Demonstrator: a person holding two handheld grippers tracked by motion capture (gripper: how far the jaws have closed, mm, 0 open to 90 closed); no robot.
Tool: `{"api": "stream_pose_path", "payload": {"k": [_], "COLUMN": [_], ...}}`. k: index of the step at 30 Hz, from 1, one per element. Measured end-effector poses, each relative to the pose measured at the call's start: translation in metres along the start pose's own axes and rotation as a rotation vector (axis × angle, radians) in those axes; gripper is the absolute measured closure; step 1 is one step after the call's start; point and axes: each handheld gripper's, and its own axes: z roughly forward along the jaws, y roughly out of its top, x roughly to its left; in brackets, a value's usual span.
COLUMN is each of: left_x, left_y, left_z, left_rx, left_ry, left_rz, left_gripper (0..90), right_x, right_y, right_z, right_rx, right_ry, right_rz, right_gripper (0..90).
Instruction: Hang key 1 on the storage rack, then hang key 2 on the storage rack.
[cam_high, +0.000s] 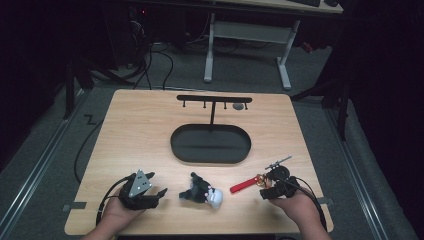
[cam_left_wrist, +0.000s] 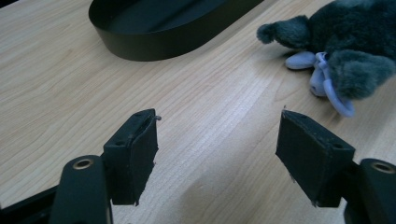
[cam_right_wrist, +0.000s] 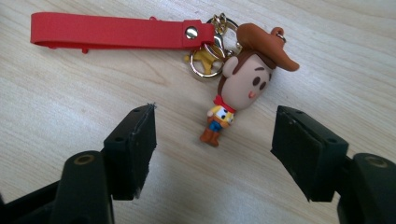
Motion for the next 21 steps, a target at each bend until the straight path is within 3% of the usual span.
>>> {"api": "stream_pose_path", "payload": {"k": [6,9,13,21], "left_x": [0.002,0.003,0.002,0.004], "left_y": [0.0,-0.001,-0.002,-0.003], "left_z": [-0.001,-0.002,-0.004,-0.005], "left_rx": [-0.001,0.001,0.0,-0.005], "left_ry": [0.0,0.001,0.003,0.002], "left_rz": [-0.01,-0.012,-0.007,-0.013], "left_gripper": [29.7,29.7,29.9,30.0], "right_x": [-0.002,-0.004,-0.008,-0.011], "right_y": [0.009,0.013,0.016,0.025], "right_z": [0.009,0.013,0.018,0.024], "right_rx": [0.04,0.07,0.077,0.084], "right_ry": [0.007,-0.027,-0.04,-0.028], "right_rz": [0.013,0.009,0.029,0.046], "right_gripper": [27.1,32.1,37.3,45.9]}}
